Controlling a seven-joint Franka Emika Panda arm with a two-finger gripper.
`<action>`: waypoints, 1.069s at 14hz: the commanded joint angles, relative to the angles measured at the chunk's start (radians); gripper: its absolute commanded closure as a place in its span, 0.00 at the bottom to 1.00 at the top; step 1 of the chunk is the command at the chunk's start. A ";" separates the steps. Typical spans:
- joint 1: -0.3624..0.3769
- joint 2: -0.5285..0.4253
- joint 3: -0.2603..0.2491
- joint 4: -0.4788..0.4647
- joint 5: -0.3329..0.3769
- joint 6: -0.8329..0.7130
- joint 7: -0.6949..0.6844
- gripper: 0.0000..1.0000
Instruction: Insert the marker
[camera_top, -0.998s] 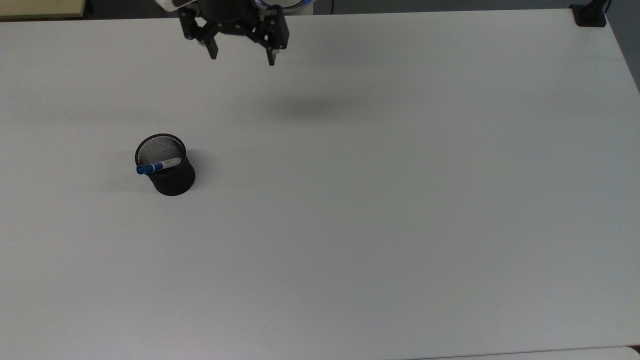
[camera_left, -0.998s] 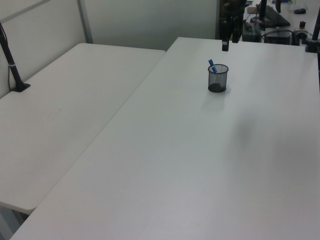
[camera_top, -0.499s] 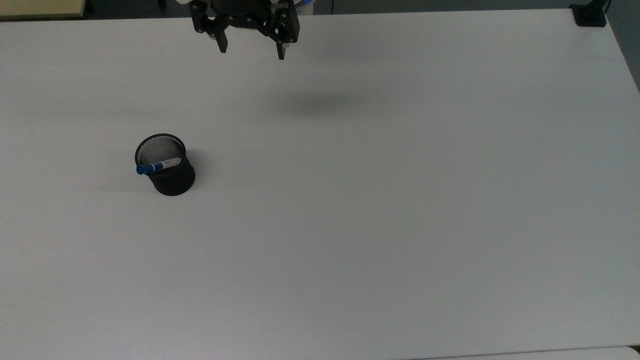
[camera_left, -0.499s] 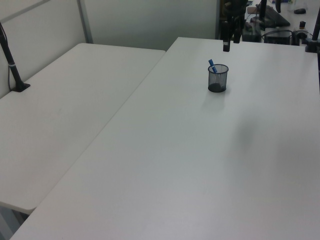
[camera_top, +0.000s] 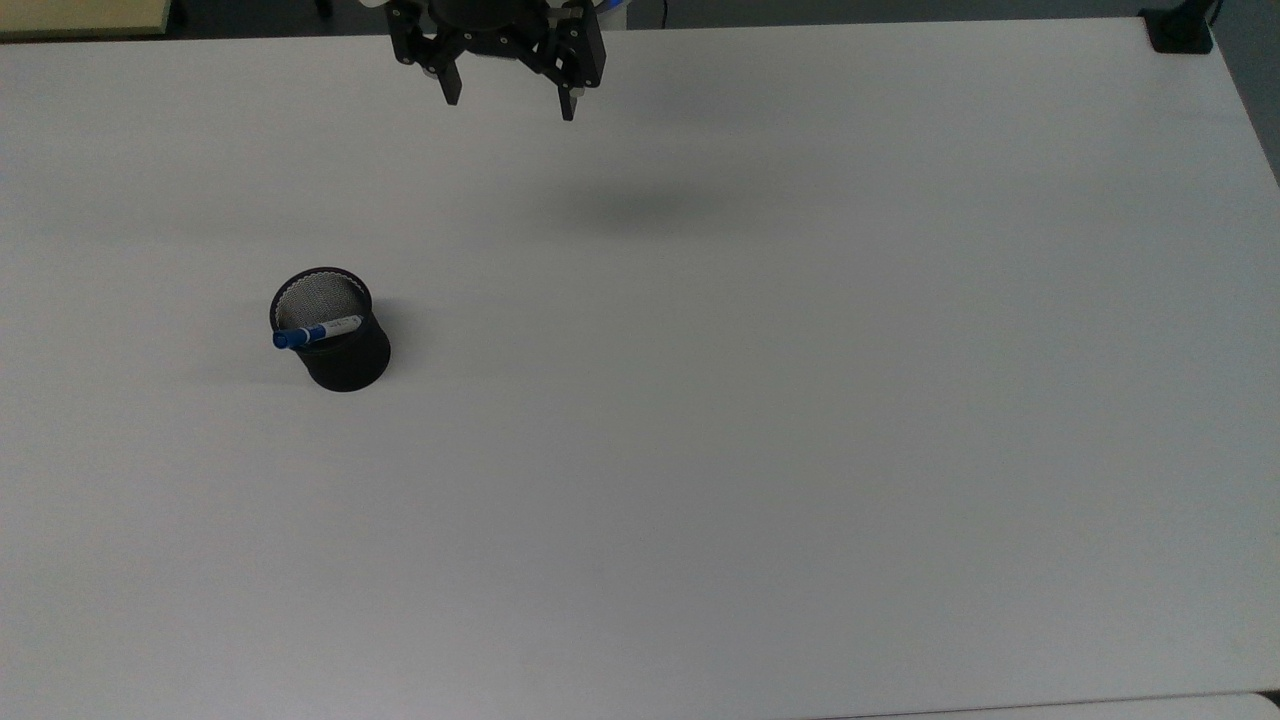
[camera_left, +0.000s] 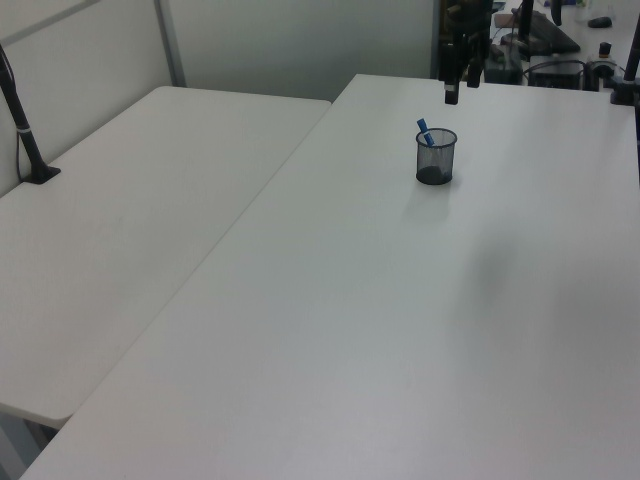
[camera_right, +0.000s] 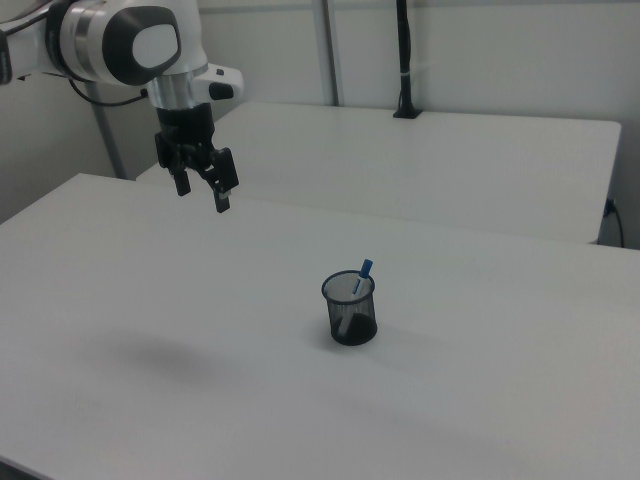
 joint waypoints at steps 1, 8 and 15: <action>0.083 -0.031 -0.096 -0.021 -0.013 -0.012 0.019 0.00; 0.151 -0.041 -0.181 -0.021 -0.001 -0.012 0.014 0.00; 0.151 -0.041 -0.179 -0.021 -0.001 -0.012 0.022 0.00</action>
